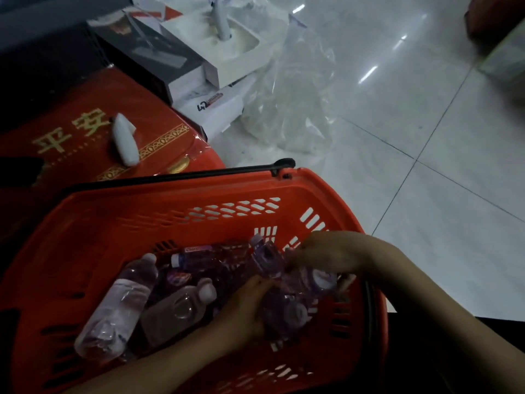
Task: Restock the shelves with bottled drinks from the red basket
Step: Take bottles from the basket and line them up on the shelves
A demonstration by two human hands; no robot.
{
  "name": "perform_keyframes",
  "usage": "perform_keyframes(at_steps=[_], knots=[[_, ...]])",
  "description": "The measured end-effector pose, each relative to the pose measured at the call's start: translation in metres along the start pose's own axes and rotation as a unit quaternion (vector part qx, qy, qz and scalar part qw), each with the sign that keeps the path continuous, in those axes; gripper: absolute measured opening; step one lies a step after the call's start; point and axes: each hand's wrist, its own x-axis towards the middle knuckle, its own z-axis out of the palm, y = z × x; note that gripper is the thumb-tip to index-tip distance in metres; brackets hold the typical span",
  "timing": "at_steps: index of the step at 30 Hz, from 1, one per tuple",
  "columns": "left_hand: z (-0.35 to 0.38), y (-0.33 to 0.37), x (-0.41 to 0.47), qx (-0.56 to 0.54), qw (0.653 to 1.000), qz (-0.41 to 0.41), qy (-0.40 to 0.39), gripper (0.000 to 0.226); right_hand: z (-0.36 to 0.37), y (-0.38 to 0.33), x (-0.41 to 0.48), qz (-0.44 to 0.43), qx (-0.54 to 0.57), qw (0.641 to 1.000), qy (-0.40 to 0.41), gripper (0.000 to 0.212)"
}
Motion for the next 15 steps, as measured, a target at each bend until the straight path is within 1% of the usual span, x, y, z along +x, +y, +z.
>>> perform_keyframes(at_steps=[1,2,4,5,6,7,8,9,10,12,13,15], knots=[[-0.007,0.007,-0.003,-0.052,0.998,-0.025,0.027,0.036,-0.003,0.002,-0.001,-0.005,0.073,0.997,0.006,0.042],[-0.013,0.015,-0.006,-0.098,0.992,-0.055,0.053,0.038,-0.005,0.002,-0.003,-0.008,0.147,0.989,0.011,0.042],[-0.022,0.03,-0.012,-0.197,0.975,-0.091,0.05,0.047,-0.007,0.003,-0.008,-0.028,0.288,0.957,0.003,0.042],[-0.025,0.034,-0.016,-0.245,0.963,-0.093,0.056,0.047,-0.007,0.003,-0.01,-0.058,0.344,0.937,0.001,0.044],[-0.03,0.04,-0.021,-0.277,0.953,-0.104,0.063,0.042,-0.008,0.002,-0.013,-0.093,0.386,0.918,-0.013,0.047],[-0.037,0.047,-0.026,-0.309,0.941,-0.12,0.065,0.035,-0.009,0.001,-0.017,-0.132,0.398,0.907,-0.04,0.049],[-0.042,0.048,-0.03,-0.338,0.929,-0.138,0.064,0.027,-0.009,-0.001,-0.021,-0.175,0.38,0.906,-0.065,0.048],[-0.05,0.054,-0.033,-0.362,0.92,-0.132,0.063,0.022,-0.01,-0.003,-0.023,-0.214,0.343,0.912,-0.075,0.046],[-0.059,0.055,-0.037,-0.368,0.919,-0.122,0.068,0.024,-0.01,-0.007,-0.025,-0.248,0.295,0.921,-0.059,0.046],[-0.076,0.057,-0.05,-0.381,0.913,-0.126,0.078,0.034,-0.006,-0.02,-0.027,-0.287,0.222,0.932,0.024,0.044],[-0.085,0.054,-0.055,-0.39,0.907,-0.135,0.087,0.039,-0.005,-0.029,-0.029,-0.299,0.214,0.927,0.076,0.039],[-0.104,0.051,-0.06,-0.405,0.894,-0.151,0.118,0.043,-0.003,-0.047,-0.037,-0.339,0.224,0.903,0.141,0.029]])
